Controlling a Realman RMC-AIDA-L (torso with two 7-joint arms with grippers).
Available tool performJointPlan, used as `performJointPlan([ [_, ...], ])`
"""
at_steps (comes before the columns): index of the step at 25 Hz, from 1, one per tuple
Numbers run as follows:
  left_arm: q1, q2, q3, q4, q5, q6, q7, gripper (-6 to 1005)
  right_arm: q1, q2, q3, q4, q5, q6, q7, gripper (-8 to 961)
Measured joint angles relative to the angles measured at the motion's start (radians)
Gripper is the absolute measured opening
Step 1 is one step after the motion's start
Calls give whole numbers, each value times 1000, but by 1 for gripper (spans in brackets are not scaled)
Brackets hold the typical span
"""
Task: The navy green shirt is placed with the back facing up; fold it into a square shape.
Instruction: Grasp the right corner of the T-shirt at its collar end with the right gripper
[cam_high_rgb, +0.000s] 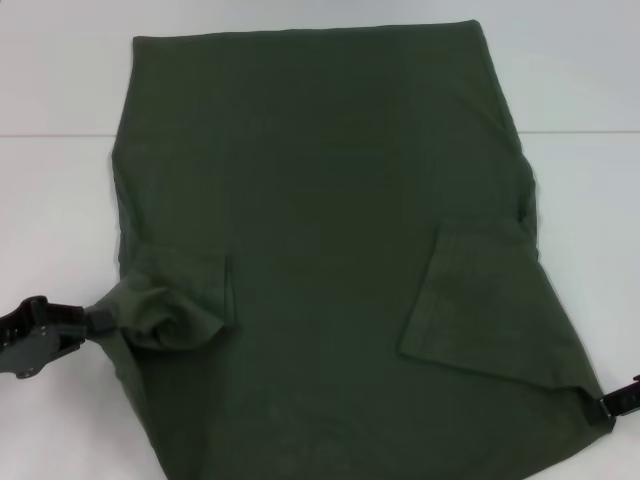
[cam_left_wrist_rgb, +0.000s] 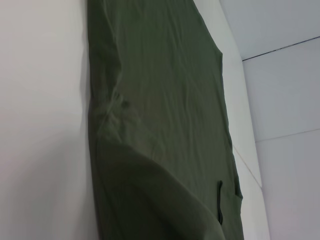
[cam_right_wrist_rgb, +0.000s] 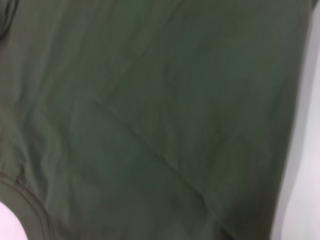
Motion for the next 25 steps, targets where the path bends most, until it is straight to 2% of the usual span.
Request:
performJointPlan([
  [8, -2, 0, -2, 0, 0, 0, 0, 2, 6, 11, 0, 10, -12, 10, -1, 666],
  [20, -6, 0, -3, -2, 0, -1, 0, 2, 36, 53, -14, 17, -6, 4, -13, 665],
  [25, -6, 0, -3, -4, 0, -2, 0, 2, 44, 59, -5, 17, 14, -2, -16, 665],
])
